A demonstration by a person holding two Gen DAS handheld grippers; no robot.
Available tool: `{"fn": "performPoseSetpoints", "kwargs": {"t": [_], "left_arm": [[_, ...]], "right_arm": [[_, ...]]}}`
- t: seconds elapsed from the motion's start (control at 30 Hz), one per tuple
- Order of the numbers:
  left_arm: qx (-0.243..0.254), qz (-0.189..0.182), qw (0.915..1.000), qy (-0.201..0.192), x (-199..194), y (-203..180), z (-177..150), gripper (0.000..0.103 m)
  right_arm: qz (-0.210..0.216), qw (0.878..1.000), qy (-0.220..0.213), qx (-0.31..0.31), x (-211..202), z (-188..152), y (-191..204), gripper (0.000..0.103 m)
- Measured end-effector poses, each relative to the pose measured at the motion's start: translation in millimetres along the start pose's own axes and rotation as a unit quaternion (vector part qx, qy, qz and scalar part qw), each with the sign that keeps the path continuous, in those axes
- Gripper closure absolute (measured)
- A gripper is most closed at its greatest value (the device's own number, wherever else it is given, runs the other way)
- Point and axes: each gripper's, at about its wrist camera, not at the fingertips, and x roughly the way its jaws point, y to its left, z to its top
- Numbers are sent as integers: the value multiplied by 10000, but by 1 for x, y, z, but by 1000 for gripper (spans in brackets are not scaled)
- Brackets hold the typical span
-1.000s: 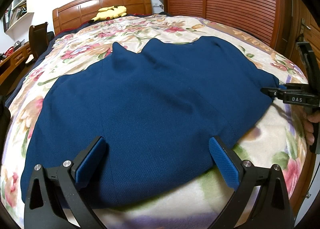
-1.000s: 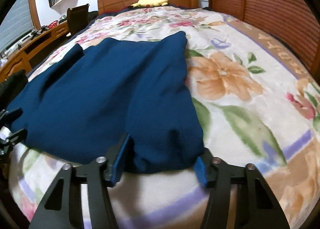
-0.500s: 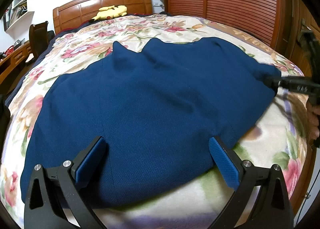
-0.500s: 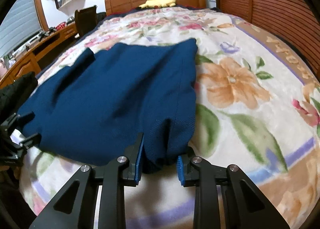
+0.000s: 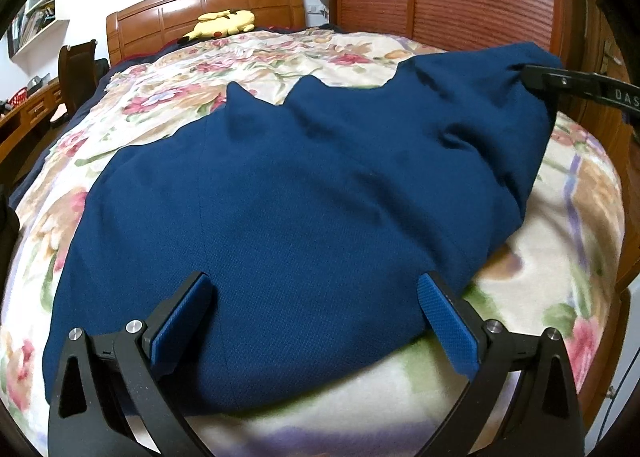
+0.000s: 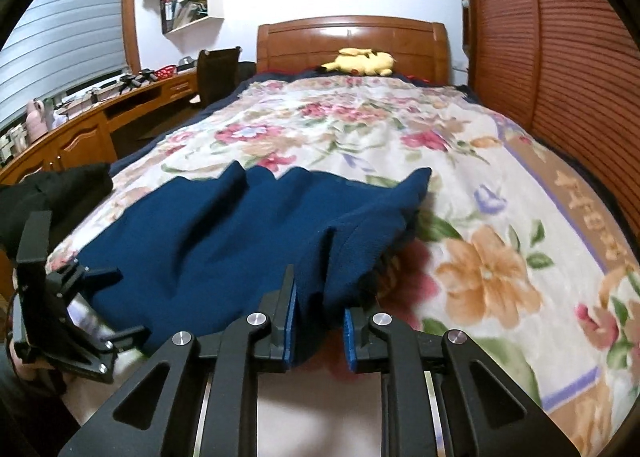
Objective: Fold large clothes
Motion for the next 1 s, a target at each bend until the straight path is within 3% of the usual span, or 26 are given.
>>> {"fn": "performPoseSetpoints", "kwargs": {"t": [0.3, 0.63, 0.77, 0.9, 1.0], "left_arm": [[-276, 119, 9981, -531, -46, 42, -5, 0], [-894, 670, 9905, -799, -91, 127, -35, 0], [-1215, 852, 9855, -824, -103, 159, -48, 0], [-1543, 951, 9798, -845, -108, 183, -56, 0], [-1730, 961, 9762, -892, -111, 192, -59, 0]], "right_arm": [[337, 9972, -332, -577, -3, 20, 44, 87], [1014, 9860, -482, -1236, 17, 41, 128, 89], [1480, 9783, -365, -1406, 33, 39, 167, 89], [1961, 9694, 59, -1475, 64, 26, 196, 89], [1871, 9688, 380, -1577, 85, 15, 213, 87]]}}
